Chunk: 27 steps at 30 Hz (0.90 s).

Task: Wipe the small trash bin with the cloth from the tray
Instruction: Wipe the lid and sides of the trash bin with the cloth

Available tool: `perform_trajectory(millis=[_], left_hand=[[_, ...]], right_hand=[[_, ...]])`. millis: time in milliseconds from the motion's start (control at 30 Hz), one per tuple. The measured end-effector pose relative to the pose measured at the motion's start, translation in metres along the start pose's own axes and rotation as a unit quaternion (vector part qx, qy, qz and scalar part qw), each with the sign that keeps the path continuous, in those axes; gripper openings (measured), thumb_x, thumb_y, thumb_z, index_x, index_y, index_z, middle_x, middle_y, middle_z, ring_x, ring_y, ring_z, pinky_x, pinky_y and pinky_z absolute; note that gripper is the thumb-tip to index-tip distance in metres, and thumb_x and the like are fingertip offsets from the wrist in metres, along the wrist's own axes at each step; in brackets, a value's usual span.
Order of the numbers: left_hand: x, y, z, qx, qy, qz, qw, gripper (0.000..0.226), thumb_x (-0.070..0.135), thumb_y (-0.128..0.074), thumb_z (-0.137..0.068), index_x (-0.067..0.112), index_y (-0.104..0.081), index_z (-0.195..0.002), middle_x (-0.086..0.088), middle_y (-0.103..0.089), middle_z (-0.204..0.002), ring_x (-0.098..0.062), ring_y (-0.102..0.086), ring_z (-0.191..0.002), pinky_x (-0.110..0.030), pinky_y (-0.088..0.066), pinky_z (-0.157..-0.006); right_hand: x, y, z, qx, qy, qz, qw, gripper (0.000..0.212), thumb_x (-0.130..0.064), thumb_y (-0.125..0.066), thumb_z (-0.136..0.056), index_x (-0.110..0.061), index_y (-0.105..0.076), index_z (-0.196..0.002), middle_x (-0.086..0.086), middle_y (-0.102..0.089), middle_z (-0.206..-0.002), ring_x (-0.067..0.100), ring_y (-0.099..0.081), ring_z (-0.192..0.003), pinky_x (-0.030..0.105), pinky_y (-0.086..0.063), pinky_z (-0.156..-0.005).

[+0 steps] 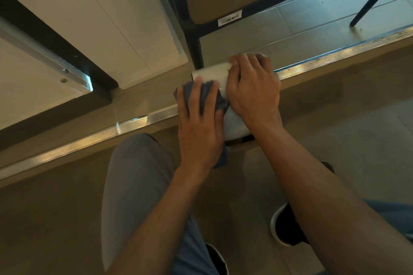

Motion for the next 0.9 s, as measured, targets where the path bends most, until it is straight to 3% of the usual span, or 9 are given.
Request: perform_trajectory(millis=[100,167,300,400,467,567,633,767,900], left_hand=[[-0.009,0.0,0.006,-0.025,0.011,0.078,0.997,0.05,0.036,-0.035,-0.109,0.025,-0.03,-0.158,-0.006,-0.012,-0.168,-0.032,-0.011,-0.155,-0.045,-0.023,-0.123],[-0.015,0.006,-0.022,-0.013,0.063,0.146,0.987,0.044,0.037,-0.034,-0.11,0.026,-0.038,-0.152,-0.005,-0.025,-0.162,-0.023,-0.029,-0.149,-0.036,-0.033,-0.116],[-0.022,0.009,-0.092,-0.052,0.181,0.155,0.97,0.033,0.034,-0.033,-0.108,0.017,-0.061,-0.108,-0.007,-0.059,-0.115,-0.024,-0.059,-0.107,-0.033,-0.04,-0.085],[-0.006,0.012,-0.077,-0.015,0.078,0.073,0.994,0.039,0.033,-0.034,-0.108,0.014,-0.06,-0.129,-0.009,-0.053,-0.14,-0.026,-0.05,-0.129,-0.035,-0.039,-0.105],[0.005,0.01,-0.036,0.007,0.011,0.027,1.0,0.045,0.036,-0.037,-0.108,0.018,-0.047,-0.148,-0.009,-0.034,-0.159,-0.031,-0.027,-0.148,-0.035,-0.023,-0.122],[-0.004,-0.008,0.019,-0.031,0.009,0.015,0.999,0.064,0.044,-0.047,-0.104,0.025,-0.022,-0.16,-0.006,-0.003,-0.17,-0.035,0.004,-0.156,-0.045,-0.015,-0.124],[-0.011,-0.012,0.03,-0.04,-0.004,0.019,0.999,0.071,0.045,-0.051,-0.102,0.027,-0.015,-0.161,-0.007,0.003,-0.17,-0.034,0.005,-0.157,-0.046,-0.016,-0.123],[-0.015,-0.001,-0.004,-0.033,0.013,0.097,0.995,0.067,0.046,-0.047,-0.104,0.021,-0.023,-0.161,-0.004,-0.004,-0.17,-0.022,-0.006,-0.157,-0.027,-0.011,-0.123],[-0.01,0.004,-0.03,-0.002,0.087,0.145,0.986,0.06,0.046,-0.042,-0.106,0.02,-0.03,-0.158,-0.005,-0.014,-0.168,-0.022,-0.015,-0.155,-0.044,-0.024,-0.124]], right_hand=[[0.0,0.0,0.0,0.01,0.002,0.002,1.0,0.028,-0.032,-0.041,-0.103,-0.021,-0.064,-0.115,-0.001,-0.067,-0.117,0.026,-0.055,-0.123,0.043,-0.048,-0.081],[-0.001,0.0,0.0,0.003,0.0,-0.003,1.0,0.029,-0.032,-0.04,-0.103,-0.022,-0.064,-0.116,-0.001,-0.067,-0.119,0.026,-0.055,-0.124,0.044,-0.048,-0.084],[0.0,0.0,0.0,-0.01,-0.011,-0.005,1.0,0.032,-0.033,-0.038,-0.104,-0.022,-0.064,-0.118,-0.002,-0.066,-0.122,0.024,-0.051,-0.129,0.044,-0.045,-0.088],[0.0,0.0,0.0,-0.008,-0.01,-0.015,1.0,0.029,-0.032,-0.039,-0.103,-0.022,-0.064,-0.116,-0.002,-0.067,-0.12,0.024,-0.052,-0.127,0.044,-0.047,-0.087],[0.0,0.001,0.0,-0.002,-0.006,-0.007,1.0,0.029,-0.032,-0.039,-0.103,-0.022,-0.064,-0.114,-0.001,-0.067,-0.118,0.025,-0.054,-0.125,0.045,-0.05,-0.084],[0.0,0.001,-0.001,-0.006,-0.005,-0.006,1.0,0.029,-0.032,-0.04,-0.103,-0.02,-0.063,-0.115,0.0,-0.067,-0.119,0.025,-0.053,-0.126,0.045,-0.049,-0.084],[0.001,0.001,0.0,-0.01,0.0,-0.008,1.0,0.029,-0.032,-0.04,-0.104,-0.02,-0.063,-0.117,0.0,-0.066,-0.12,0.026,-0.053,-0.126,0.045,-0.048,-0.086],[0.001,-0.001,0.0,-0.008,0.003,0.003,1.0,0.029,-0.033,-0.041,-0.103,-0.021,-0.063,-0.117,0.0,-0.066,-0.121,0.027,-0.054,-0.126,0.045,-0.05,-0.085],[0.001,-0.001,0.0,-0.012,-0.005,-0.003,1.0,0.031,-0.034,-0.038,-0.103,-0.021,-0.063,-0.117,0.0,-0.066,-0.121,0.027,-0.053,-0.126,0.045,-0.048,-0.086]])
Point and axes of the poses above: each hand's wrist, its own z-axis away from the middle knuckle, its own y-axis out of the back of the hand, x = y × z, the point moved 6 cm from there along -z, towards the middle knuckle
